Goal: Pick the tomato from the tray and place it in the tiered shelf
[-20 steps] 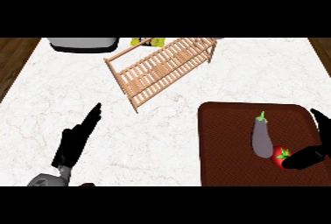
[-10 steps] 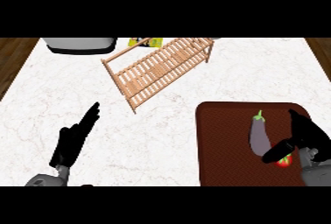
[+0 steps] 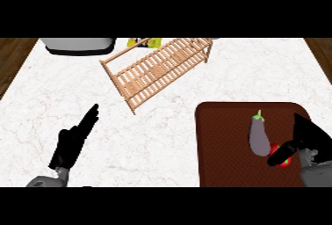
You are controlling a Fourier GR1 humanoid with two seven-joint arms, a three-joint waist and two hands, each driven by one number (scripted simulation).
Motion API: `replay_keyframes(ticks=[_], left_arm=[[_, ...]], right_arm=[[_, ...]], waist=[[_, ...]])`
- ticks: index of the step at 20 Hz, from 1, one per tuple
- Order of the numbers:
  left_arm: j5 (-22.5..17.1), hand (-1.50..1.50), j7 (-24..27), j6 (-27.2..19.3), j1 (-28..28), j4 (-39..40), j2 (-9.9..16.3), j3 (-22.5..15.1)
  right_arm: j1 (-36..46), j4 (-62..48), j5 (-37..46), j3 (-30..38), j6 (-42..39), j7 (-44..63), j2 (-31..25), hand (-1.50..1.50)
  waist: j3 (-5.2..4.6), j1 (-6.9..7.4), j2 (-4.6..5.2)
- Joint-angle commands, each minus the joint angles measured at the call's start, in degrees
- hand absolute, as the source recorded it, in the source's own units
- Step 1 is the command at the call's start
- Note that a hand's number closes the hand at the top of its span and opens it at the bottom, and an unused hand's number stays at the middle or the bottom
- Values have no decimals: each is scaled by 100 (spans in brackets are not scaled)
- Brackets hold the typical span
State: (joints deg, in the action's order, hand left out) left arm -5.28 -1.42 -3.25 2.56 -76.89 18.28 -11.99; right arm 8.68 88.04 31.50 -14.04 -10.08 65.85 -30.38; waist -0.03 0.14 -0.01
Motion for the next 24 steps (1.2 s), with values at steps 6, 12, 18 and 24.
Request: replay_keyframes(ticks=[6,12,18,24], left_arm=[[121,0,93,68,1,179,-196,58],[286,0,-111,34,-308,-436,-233,-18],[107,0,-94,397,-526,-508,-35,281],[372,0,-139,339,-357,-399,-363,270]], right_arm=[[233,-510,388,96,-445,809,408,-150],[-187,-643,802,84,-197,366,578,-150],[-10,-1099,976,287,-230,257,846,-150],[80,-1983,1296,354,44,-1078,969,150]], waist=[[-1,0,5],[3,10,-6],[3,32,-3],[5,25,3]])
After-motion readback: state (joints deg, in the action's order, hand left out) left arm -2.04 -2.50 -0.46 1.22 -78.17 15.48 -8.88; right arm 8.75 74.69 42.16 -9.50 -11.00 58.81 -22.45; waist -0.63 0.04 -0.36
